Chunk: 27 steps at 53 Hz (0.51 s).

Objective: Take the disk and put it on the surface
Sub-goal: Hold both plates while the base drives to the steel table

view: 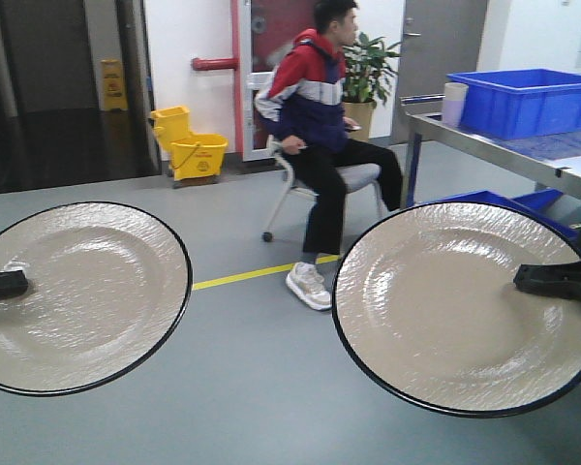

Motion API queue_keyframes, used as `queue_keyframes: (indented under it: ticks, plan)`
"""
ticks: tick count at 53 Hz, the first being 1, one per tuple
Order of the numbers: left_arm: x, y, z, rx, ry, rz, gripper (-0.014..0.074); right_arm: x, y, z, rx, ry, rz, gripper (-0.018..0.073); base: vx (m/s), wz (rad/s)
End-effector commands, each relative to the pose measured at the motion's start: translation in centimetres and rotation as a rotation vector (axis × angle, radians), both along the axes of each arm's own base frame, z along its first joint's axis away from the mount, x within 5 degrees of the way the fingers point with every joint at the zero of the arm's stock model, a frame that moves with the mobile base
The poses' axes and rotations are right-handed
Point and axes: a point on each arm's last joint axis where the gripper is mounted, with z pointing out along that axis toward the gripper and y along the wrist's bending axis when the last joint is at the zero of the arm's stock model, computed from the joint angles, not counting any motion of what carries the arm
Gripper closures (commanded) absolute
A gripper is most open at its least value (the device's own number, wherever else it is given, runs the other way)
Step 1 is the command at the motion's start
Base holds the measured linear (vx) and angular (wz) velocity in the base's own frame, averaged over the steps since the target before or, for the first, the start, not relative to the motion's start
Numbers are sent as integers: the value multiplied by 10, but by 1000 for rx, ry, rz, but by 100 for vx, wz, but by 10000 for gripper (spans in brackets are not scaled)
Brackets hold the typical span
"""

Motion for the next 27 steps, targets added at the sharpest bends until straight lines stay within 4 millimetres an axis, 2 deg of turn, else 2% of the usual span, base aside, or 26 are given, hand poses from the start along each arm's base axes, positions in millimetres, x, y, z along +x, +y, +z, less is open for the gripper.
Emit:
queue_keyframes:
  ticks: [1, 27]
  plan:
    - [-7, -8, 39, -114, -135, -14, 598, -6, 3, 29, 97, -97, -14, 568, 19, -28]
    - [-7, -8, 39, -113, -134, -15, 598, -6, 3, 29, 97, -97, -14, 568, 26, -16]
